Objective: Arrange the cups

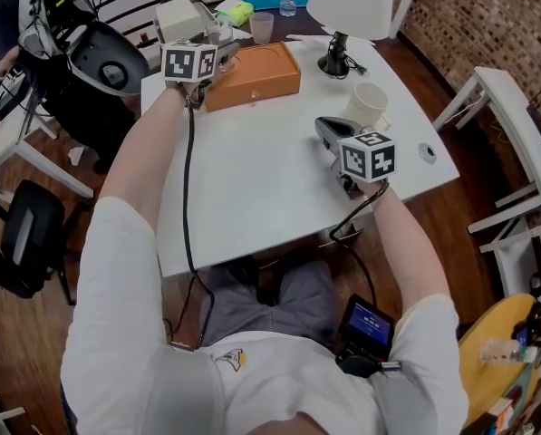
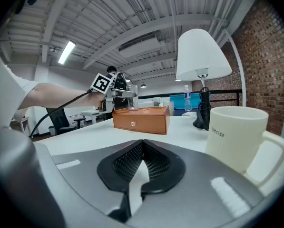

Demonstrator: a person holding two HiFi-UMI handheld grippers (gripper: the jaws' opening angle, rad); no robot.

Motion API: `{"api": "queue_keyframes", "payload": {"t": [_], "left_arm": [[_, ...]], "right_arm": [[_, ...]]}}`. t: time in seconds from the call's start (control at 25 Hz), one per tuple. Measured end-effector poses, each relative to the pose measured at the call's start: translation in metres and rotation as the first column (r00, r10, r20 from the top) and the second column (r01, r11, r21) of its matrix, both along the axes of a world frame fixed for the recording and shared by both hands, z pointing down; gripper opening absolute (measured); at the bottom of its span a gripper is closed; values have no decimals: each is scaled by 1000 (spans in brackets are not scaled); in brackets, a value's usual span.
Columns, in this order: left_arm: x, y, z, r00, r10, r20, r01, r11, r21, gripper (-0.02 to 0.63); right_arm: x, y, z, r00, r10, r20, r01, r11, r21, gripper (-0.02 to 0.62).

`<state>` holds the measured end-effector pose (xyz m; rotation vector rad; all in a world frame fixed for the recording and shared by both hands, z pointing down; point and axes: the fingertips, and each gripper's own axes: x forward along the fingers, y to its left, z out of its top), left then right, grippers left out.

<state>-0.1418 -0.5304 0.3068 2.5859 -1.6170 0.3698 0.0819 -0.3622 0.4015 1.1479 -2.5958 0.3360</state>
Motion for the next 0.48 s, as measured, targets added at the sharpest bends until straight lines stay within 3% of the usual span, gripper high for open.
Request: {"api": "queue_keyframes", "payload": {"t": [0.28, 0.48], "left_arm": [[-8, 35, -27, 996, 33, -87, -27, 997, 74, 365], [-2, 95, -52, 968, 122, -219, -83, 980, 180, 237]], "right_arm": [[0, -1, -1, 1000, 11, -3, -11, 1000, 8, 0], [6, -1, -2, 999, 32, 15, -32, 999, 15, 0]]}}
